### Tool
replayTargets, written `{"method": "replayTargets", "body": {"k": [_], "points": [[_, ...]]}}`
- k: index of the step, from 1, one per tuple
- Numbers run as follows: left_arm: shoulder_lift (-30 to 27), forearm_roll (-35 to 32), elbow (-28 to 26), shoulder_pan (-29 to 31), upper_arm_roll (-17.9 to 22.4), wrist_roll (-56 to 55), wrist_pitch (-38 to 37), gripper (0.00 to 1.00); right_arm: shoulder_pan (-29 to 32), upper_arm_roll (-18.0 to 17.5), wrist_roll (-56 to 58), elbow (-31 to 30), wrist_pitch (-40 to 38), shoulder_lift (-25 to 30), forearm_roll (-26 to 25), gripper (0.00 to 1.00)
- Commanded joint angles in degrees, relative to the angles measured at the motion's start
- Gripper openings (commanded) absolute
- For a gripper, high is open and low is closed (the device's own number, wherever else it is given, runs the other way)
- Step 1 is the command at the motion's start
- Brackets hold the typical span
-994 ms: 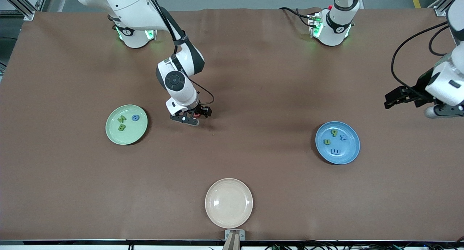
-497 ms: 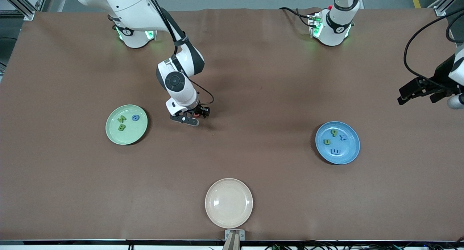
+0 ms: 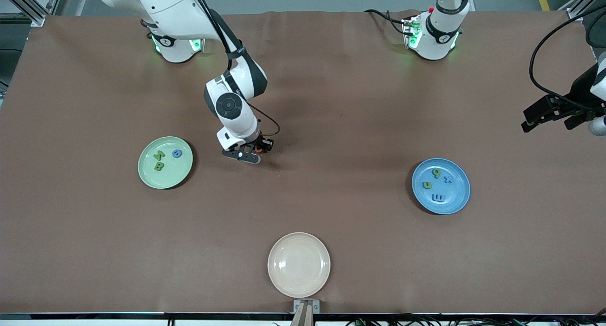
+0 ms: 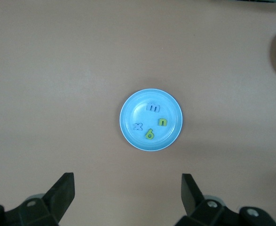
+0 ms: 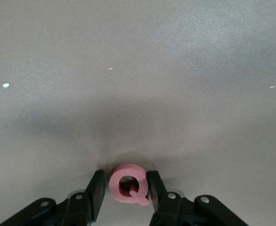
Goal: Sort upper and lower case letters into plates
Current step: 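Carry the Q to the green plate and open the right gripper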
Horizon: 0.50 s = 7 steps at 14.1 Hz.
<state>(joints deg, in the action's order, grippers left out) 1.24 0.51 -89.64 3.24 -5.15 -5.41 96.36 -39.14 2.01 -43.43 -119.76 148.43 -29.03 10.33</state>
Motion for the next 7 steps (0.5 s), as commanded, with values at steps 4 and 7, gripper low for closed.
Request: {"method": "replayTargets", "body": {"k": [4,7], "points": [[-0.1,0.46,1.13,0.1,-0.56,0.22,-1.0,1.0,-0.24,0.54,0.27,-0.65,0.02,0.2,0.57,0.01],[-0.1,0.46,1.05,0.19,-0.38,0.4,-1.0,1.0,1.77,0.72,0.97,0.05,-2.96,1.08,0.48,0.0]]}}
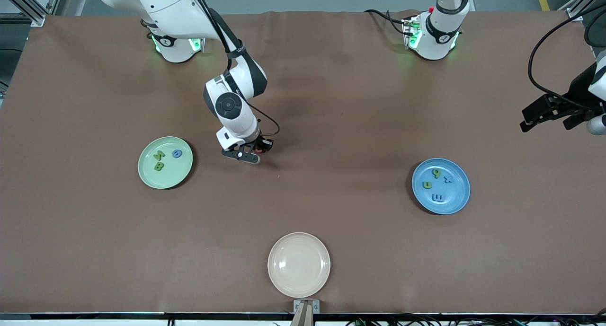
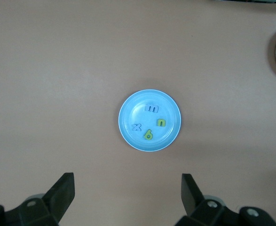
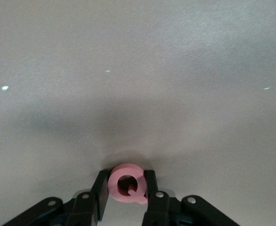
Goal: Sort upper and lower case letters into plates
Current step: 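Carry the Q to the green plate and open the right gripper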
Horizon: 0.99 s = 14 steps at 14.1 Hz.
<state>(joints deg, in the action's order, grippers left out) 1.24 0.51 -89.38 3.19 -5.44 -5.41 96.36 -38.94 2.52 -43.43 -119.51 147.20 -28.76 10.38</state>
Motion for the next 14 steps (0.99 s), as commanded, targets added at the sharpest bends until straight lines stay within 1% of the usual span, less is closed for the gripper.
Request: {"method": "replayTargets", "body": {"k": [1,3,6,7,10,11,12,14], "points": [[-0.1,0.46,0.79,0.24,-0.1,0.4,-0.91,1.0,2.54,0.21,2.11,0.24,-3.31,1.86,0.43,0.0],[-0.1,0.55,0.88,0.15,-0.27,0.49,-0.91,1.0,5.26,0.3,5.1,1.72,-8.65,3.44,0.43,0.0],[-0.01,0.46,0.88,0.06,-0.28,0.58,-0.64,1.0,10.53,0.3,11.06,5.41,-20.69,5.81,0.26,0.0],[-0.1,0.37,0.88,0.15,-0.28,0.58,-0.64,1.0,12.29,0.3,13.44,5.6,-22.73,6.52,0.08,0.0],[-0.01,0.11,0.88,0.15,-0.27,1.1,-0.64,1.0,18.44,0.38,23.98,5.08,-24.77,8.02,-0.18,0.0],[-0.1,-0.94,1.31,0.15,-0.28,1.19,-0.56,1.0,20.29,0.38,26.36,4.64,-24.77,8.02,-0.71,0.01],[-0.1,-1.56,2.45,-0.02,-0.28,1.19,-0.64,1.0,22.22,0.38,28.56,4.2,-24.6,8.02,-1.84,0.01],[-0.19,-1.65,2.63,-0.11,-0.28,1.54,-0.82,1.0,26.26,0.38,33.38,4.11,-24.59,7.67,-4.13,0.01]]}}
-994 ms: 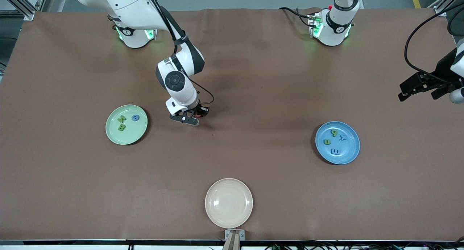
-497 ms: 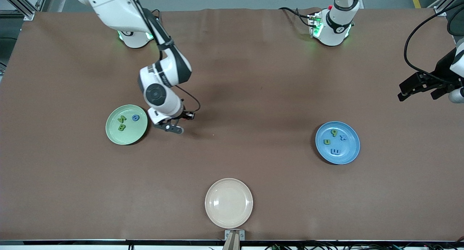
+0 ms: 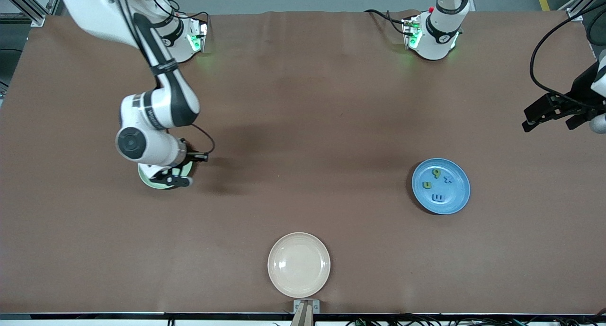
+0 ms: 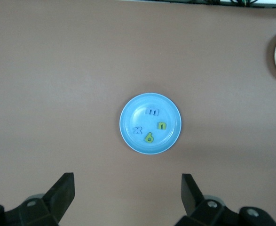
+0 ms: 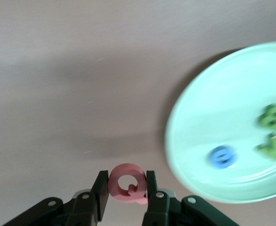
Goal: Sort upper and lower case letters into plates
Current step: 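Carry the Q to the green plate and open the right gripper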
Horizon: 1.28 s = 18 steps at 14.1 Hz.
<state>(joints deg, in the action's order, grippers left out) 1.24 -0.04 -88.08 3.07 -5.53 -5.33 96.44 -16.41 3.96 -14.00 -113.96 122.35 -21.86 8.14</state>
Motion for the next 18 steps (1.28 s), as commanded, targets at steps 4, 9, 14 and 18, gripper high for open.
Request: {"method": "replayTargets", "body": {"k": [4,9,14,18], "points": [[-0.18,-1.01,1.42,0.09,-0.18,4.37,-1.08,1.0,9.8,-1.06,11.87,-2.05,2.18,0.24,-2.95,0.01],[-0.09,-1.01,1.33,0.09,-0.18,4.37,-1.08,1.0,10.87,-1.06,13.56,-4.34,8.95,-1.95,-2.96,0.02],[-0.09,-1.01,1.33,0.09,-0.18,4.28,-1.08,1.0,10.26,-1.15,13.38,-4.51,12.65,-4.59,-2.96,0.02],[-0.01,-0.93,1.33,0.09,-0.18,4.37,-1.08,1.0,9.56,-1.42,12.68,-6.62,12.3,-4.33,-2.69,0.03]]}}
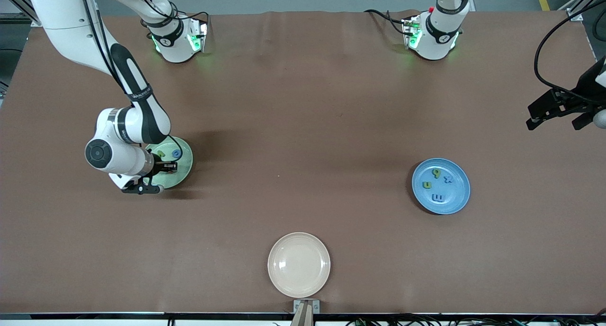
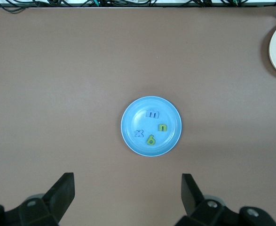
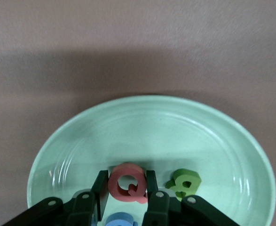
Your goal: Sort upper and lower case letters into plates
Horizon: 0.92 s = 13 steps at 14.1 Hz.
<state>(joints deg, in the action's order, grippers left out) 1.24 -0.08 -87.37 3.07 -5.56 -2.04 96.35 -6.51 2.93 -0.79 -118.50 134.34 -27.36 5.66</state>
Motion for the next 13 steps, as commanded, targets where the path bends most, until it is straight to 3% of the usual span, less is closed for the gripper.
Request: {"method": "replayTargets", "body": {"k": [1,5,6,7,8,10,13], "points": [[-0.01,-0.88,0.62,0.1,-0.15,1.08,-0.99,1.0,-0.43,-0.38,-0.62,-2.61,0.14,1.43,-0.12,0.04],[-0.01,-0.88,0.62,0.18,-0.15,1.08,-0.99,1.0,-0.6,-0.47,-0.71,-4.02,-0.21,1.87,0.14,0.12],[0.08,-0.88,0.62,0.27,-0.15,0.99,-0.99,1.0,-0.6,-0.47,-0.71,-3.85,-1.43,2.13,0.14,0.23],[0.08,-0.88,0.62,0.27,-0.15,1.08,-0.99,1.0,-0.6,-0.47,-0.62,-3.58,-1.88,2.22,0.14,0.54],[-0.01,-0.88,0.62,0.27,-0.15,0.99,-0.99,1.0,-0.6,-0.47,-0.62,-3.23,-2.15,2.31,0.14,1.0],[0.08,-0.88,0.62,0.27,-0.15,0.99,-0.99,1.0,-0.43,-0.38,-0.18,-1.05,-4.33,2.84,0.14,1.0],[0.08,-0.88,0.71,0.27,-0.15,0.99,-0.99,1.0,-0.16,-0.3,-0.36,6.94,-15.83,3.36,-0.12,1.0]]}}
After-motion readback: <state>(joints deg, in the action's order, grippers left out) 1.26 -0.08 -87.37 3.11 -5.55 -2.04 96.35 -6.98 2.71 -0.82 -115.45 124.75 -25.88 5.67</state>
